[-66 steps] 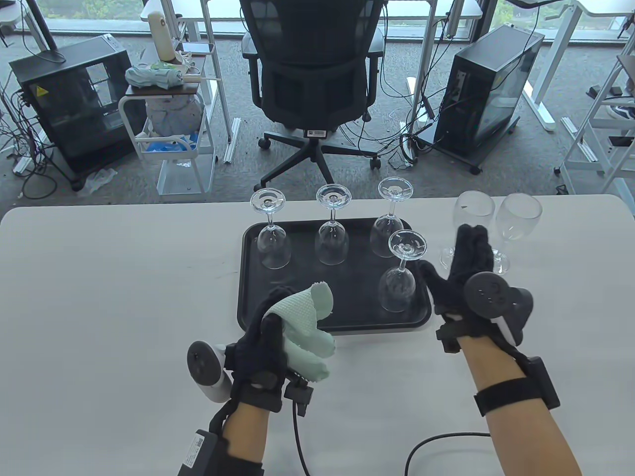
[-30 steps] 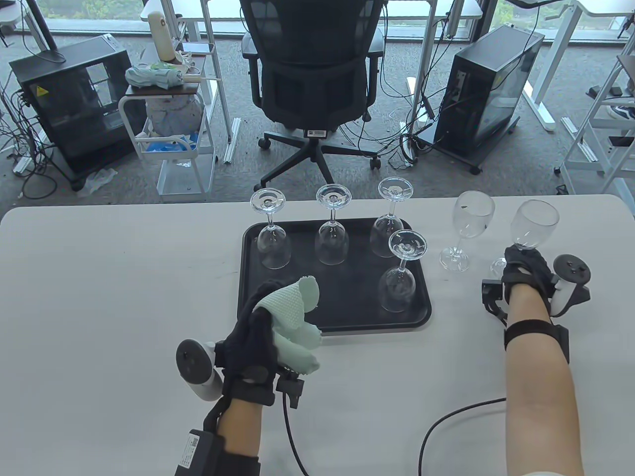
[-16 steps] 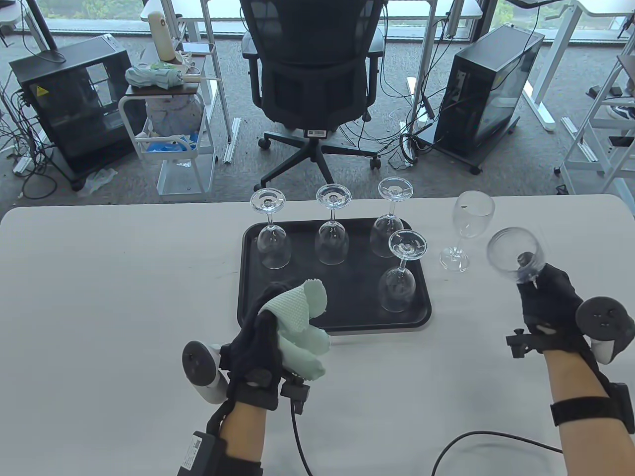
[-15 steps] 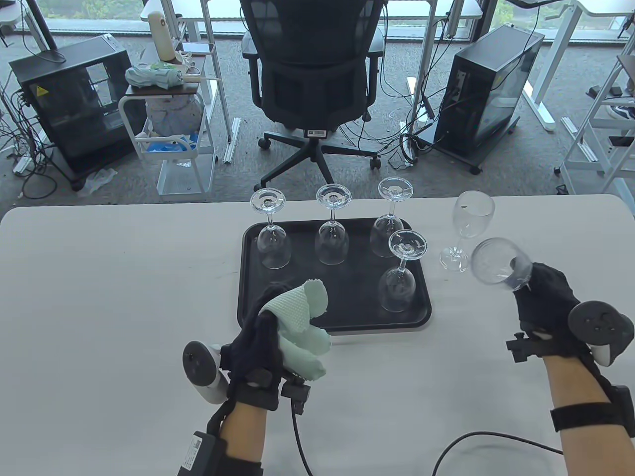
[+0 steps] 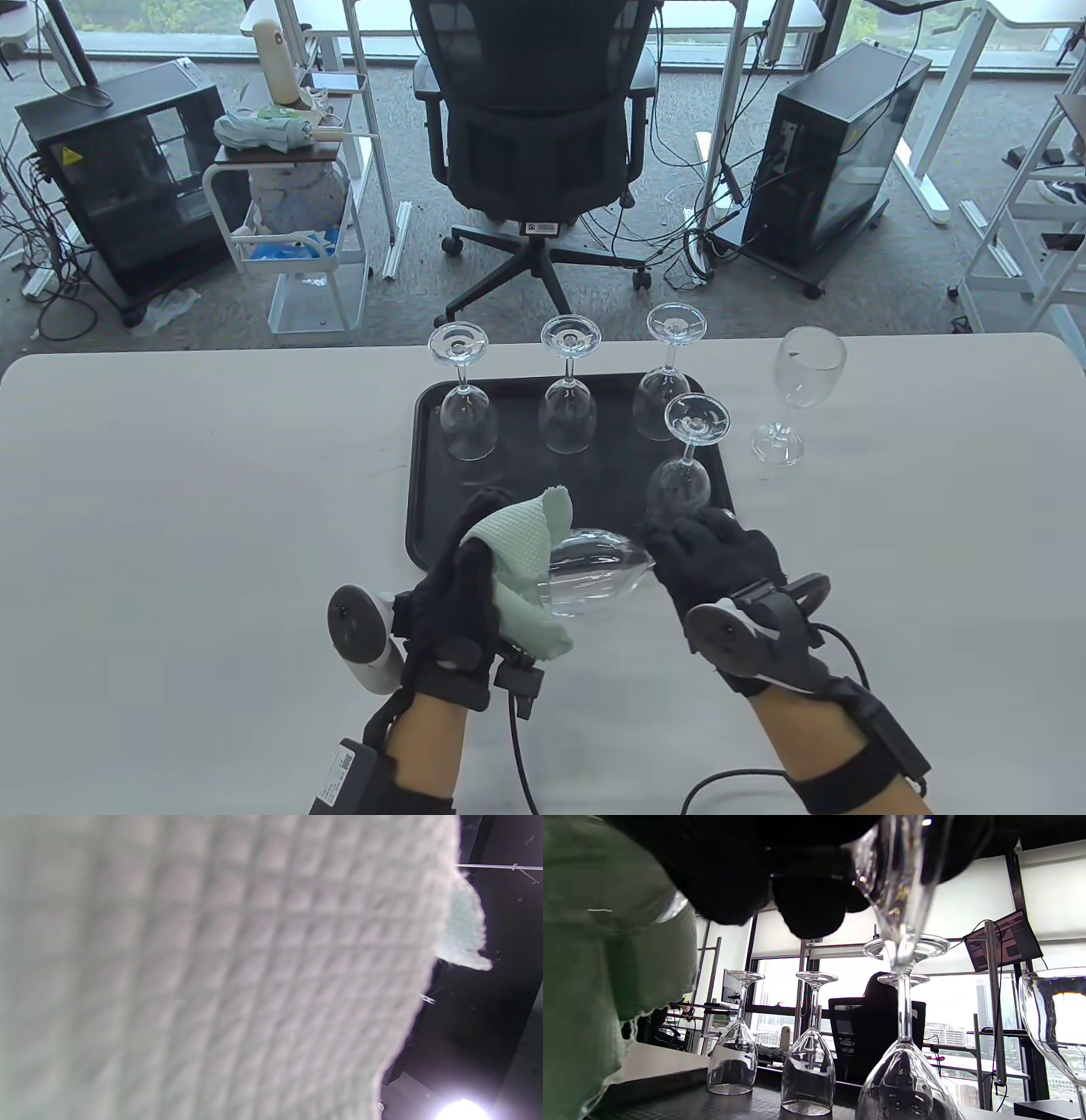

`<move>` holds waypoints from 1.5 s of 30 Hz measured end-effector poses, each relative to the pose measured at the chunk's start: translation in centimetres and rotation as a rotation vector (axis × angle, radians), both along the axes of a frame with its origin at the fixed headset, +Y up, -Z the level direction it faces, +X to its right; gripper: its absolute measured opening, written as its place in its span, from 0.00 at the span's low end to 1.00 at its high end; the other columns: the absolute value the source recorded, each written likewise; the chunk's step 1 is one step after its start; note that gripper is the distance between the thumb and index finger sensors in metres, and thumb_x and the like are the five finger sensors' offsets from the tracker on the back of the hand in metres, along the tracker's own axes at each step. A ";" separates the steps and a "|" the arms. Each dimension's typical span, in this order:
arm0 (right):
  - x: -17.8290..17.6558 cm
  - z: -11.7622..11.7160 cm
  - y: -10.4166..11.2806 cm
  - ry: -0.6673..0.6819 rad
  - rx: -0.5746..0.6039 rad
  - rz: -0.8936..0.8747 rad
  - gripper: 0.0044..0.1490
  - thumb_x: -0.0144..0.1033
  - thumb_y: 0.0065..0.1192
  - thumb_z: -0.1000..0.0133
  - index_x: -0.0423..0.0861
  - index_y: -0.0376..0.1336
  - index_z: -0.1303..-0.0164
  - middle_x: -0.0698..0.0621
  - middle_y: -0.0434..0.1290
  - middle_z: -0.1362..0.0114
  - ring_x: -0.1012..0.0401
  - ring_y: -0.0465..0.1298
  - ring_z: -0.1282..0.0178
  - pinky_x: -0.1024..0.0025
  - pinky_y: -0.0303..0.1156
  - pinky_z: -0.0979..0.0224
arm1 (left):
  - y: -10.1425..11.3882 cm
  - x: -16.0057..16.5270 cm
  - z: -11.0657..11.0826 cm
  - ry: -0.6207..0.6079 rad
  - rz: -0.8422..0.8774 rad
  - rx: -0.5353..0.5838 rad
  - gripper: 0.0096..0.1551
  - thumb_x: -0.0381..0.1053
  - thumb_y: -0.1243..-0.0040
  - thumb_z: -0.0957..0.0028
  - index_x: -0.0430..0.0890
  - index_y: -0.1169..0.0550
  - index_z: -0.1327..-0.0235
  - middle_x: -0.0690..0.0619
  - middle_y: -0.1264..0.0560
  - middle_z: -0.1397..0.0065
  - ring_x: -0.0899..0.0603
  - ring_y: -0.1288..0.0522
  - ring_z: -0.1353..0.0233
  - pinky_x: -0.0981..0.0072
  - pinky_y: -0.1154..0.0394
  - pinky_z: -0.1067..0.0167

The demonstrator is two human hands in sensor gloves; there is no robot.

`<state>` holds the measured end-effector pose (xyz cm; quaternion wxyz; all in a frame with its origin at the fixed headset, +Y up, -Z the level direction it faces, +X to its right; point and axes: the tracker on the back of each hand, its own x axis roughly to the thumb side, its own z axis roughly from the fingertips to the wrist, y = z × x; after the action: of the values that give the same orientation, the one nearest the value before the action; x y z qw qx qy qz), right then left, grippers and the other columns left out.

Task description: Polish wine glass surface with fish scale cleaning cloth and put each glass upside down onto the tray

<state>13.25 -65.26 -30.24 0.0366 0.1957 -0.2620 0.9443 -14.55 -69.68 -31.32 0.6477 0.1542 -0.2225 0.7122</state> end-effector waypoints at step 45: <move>6.0 -1.2 -3.3 0.467 -0.125 -0.758 0.53 0.70 0.61 0.47 0.54 0.45 0.21 0.40 0.63 0.25 0.47 0.80 0.56 0.64 0.83 0.63 | 0.7 1.0 0.9 0.119 -0.306 0.123 0.37 0.75 0.47 0.46 0.56 0.31 0.29 0.49 0.34 0.20 0.34 0.29 0.27 0.40 0.17 0.54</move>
<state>19.21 -68.60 -31.42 0.4496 0.2911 -0.2423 0.8090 -13.56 -68.97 -30.40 0.7499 0.1997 -0.2477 0.5800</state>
